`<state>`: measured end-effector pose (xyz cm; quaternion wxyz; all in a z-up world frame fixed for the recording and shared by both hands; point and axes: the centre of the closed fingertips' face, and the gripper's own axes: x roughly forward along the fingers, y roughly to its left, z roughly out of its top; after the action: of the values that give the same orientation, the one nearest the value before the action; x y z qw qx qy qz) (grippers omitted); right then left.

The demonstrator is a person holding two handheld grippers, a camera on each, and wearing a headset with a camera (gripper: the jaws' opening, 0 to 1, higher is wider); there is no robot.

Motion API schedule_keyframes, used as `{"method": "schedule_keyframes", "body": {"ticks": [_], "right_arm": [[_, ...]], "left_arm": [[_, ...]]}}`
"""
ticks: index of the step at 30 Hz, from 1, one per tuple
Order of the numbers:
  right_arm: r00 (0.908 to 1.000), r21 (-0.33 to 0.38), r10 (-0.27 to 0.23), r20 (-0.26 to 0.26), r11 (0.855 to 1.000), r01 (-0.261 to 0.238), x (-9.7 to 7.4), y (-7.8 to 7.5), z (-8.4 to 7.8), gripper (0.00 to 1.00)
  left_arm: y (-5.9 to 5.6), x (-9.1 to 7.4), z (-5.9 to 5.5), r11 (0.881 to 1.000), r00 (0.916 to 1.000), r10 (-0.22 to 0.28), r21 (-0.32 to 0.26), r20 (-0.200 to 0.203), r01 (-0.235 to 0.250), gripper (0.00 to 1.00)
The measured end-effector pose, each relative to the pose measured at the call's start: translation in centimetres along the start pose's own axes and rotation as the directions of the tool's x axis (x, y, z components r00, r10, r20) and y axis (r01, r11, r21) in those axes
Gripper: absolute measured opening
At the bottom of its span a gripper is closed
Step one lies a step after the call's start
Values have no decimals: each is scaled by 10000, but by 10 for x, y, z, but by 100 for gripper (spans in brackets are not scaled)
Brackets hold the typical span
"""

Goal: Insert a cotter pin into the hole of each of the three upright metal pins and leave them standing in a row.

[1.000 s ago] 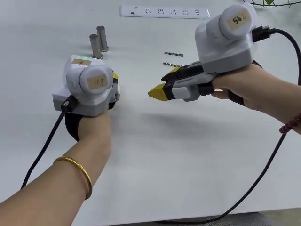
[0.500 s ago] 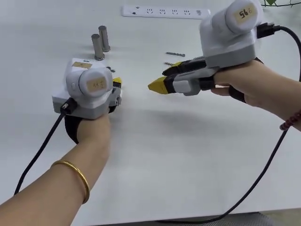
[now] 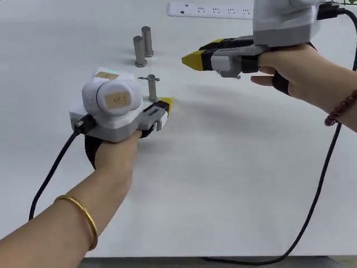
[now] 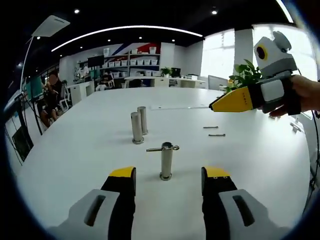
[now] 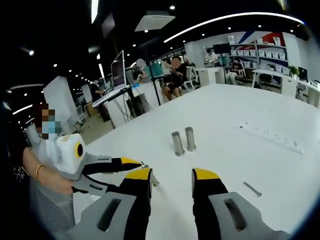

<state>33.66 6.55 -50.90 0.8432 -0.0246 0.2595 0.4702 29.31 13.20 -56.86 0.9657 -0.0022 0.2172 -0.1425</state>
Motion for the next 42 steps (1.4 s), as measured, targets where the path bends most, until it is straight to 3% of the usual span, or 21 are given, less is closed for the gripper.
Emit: {"method": "schedule_keyframes", "body": {"ticks": [13, 19, 26, 32, 42], "right_arm": [[9992, -782, 262, 312, 9967, -237, 47, -12, 16, 23], [9981, -570, 309, 532, 9980, -279, 67, -16, 18, 23], [9952, -364, 400, 894, 9987, -368, 89, -12, 23, 23], [9953, -513, 604, 756, 9971, -566, 106, -9, 18, 23], [9953, -855, 711, 657, 9942, -654, 130, -11, 16, 19]], "left_arm": [[6, -13, 7, 9996, 9995, -168, 220, 264, 162, 74], [9, -17, 9, 9978, 9989, -304, 596, 350, 283, 82], [17, -19, 10, 9979, 9987, -271, 606, 428, 244, 90], [20, -21, 13, 9973, 9979, -352, 660, 543, 316, 98], [21, -23, 14, 9963, 9970, -584, 653, 504, 551, 99]]}}
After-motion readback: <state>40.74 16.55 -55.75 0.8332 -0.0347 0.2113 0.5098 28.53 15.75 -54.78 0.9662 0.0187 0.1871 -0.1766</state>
